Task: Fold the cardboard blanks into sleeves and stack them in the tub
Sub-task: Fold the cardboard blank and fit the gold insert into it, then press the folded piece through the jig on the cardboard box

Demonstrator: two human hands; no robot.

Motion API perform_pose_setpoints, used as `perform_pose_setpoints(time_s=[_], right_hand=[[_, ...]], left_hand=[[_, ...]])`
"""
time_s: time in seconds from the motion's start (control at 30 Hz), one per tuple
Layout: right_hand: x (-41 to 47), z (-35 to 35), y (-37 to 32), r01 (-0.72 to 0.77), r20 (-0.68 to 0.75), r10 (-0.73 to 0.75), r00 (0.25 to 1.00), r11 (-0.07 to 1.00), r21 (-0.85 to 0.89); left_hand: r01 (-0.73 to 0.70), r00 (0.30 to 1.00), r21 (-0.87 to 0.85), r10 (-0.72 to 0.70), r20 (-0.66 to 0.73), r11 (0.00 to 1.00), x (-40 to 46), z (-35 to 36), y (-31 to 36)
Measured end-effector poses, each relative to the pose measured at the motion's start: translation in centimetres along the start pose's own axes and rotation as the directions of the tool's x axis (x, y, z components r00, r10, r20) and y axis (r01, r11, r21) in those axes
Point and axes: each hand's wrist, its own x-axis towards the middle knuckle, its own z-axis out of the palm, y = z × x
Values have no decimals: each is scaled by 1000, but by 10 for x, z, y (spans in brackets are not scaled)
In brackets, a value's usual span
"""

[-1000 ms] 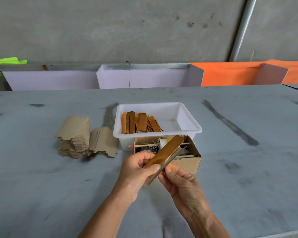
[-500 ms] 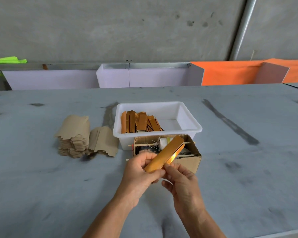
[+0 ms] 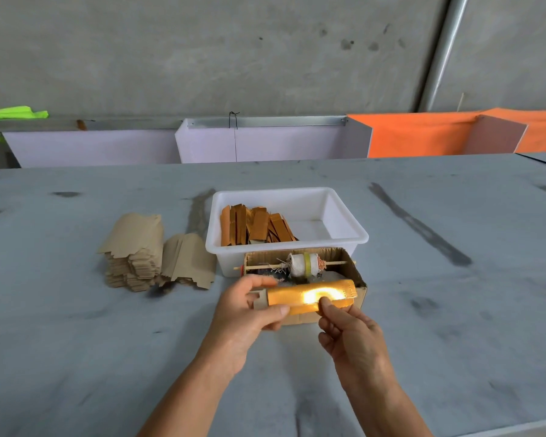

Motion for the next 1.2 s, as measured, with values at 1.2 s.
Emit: perform_pose_setpoints(time_s=[1.2], right_hand=[[76, 31, -44, 237, 291, -248, 924, -225, -945]], left_hand=[[-101, 852, -425, -142, -504, 900, 21, -4, -9]])
